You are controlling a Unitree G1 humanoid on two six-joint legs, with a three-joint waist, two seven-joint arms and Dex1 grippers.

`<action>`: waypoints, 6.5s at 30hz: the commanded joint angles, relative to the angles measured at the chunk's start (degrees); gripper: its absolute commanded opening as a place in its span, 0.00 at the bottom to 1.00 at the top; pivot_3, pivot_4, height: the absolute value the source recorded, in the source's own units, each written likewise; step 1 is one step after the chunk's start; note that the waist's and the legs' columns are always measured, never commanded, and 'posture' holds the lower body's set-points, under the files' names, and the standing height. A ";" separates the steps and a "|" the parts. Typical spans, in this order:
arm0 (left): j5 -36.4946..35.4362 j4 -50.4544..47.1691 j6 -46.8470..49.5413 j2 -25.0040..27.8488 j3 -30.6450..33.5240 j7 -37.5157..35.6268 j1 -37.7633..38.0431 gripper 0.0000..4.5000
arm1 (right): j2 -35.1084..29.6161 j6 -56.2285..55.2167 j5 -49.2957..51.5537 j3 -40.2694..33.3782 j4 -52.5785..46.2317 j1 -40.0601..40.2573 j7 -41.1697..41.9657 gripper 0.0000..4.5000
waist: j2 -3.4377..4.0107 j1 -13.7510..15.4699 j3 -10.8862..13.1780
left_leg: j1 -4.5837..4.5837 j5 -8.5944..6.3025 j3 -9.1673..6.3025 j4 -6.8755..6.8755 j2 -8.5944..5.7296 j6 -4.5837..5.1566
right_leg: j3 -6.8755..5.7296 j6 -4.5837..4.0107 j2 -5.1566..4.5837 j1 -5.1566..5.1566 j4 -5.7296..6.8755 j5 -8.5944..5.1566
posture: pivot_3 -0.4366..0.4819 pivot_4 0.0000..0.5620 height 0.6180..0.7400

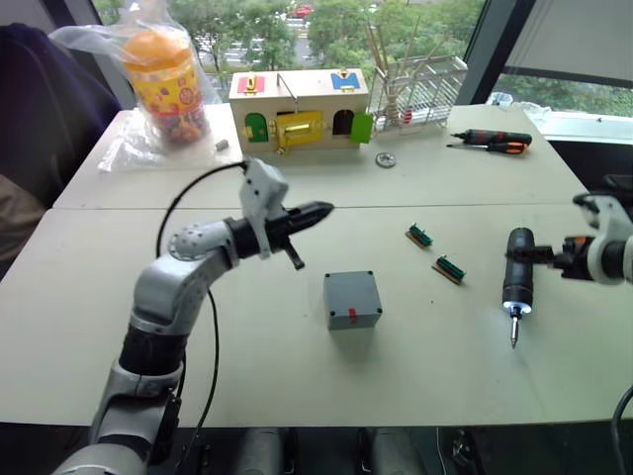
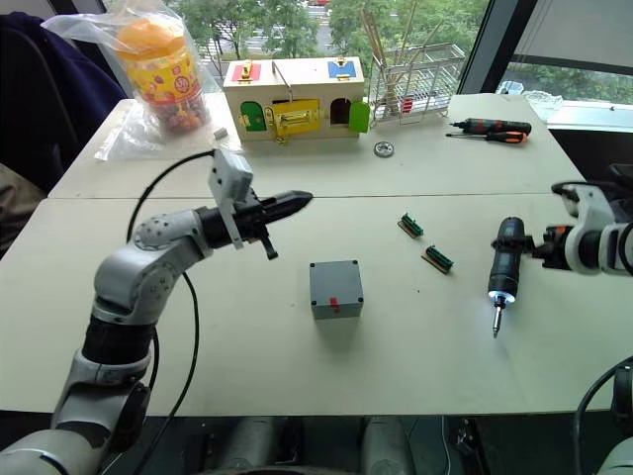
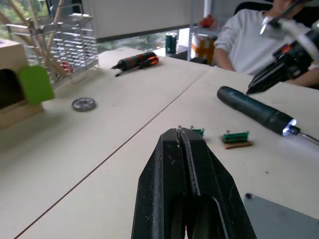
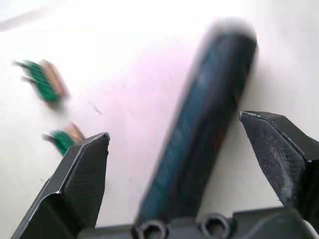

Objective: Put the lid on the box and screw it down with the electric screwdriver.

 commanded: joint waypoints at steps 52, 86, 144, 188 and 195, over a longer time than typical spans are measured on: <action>14.64 11.49 -5.04 0.46 -16.75 -16.73 0.82 0.00 | 16.03 -17.70 -6.19 20.95 -34.90 17.68 5.10 0.99 | -0.60 1.62 0.30 | -0.05 -0.06 -0.22 0.45 -0.05 0.13 | -0.14 -0.02 -0.05 0.21 0.06 0.02 | 0.48 0.27 0.72; -0.74 -5.52 9.86 -1.90 -2.36 -8.76 4.26 0.00 | 22.82 -4.21 -3.06 -9.66 -38.96 23.75 -13.00 0.99 | -0.62 1.61 0.31 | -0.08 -0.07 -0.26 0.55 -0.01 0.13 | -0.13 -0.03 -0.07 0.23 0.12 0.02 | 0.48 0.27 0.72; -0.96 -10.04 8.40 -0.58 -14.35 -6.21 5.21 0.00 | 32.84 -18.46 -7.63 -7.88 -25.37 22.82 -20.36 0.01 | -0.57 1.60 0.30 | -0.08 -0.08 -0.25 0.71 -0.03 0.15 | -0.11 -0.03 -0.04 0.27 0.18 0.02 | 0.48 0.27 0.72; 0.14 -8.51 6.34 -2.01 -15.97 -6.26 5.48 0.00 | 30.63 -17.29 -7.88 -6.97 -26.59 25.81 -16.96 0.21 | -0.57 1.62 0.30 | -0.08 -0.09 -0.25 0.71 -0.03 0.17 | -0.10 -0.03 -0.04 0.27 0.18 0.01 | 0.48 0.27 0.72; 0.17 -8.61 6.25 -1.91 -16.02 -6.16 5.78 0.00 | 31.20 -17.59 -7.76 -7.19 -26.36 25.43 -17.46 0.01 | -0.57 1.63 0.30 | -0.08 -0.09 -0.26 0.71 -0.03 0.17 | -0.10 -0.03 -0.04 0.27 0.18 0.01 | 0.48 0.27 0.72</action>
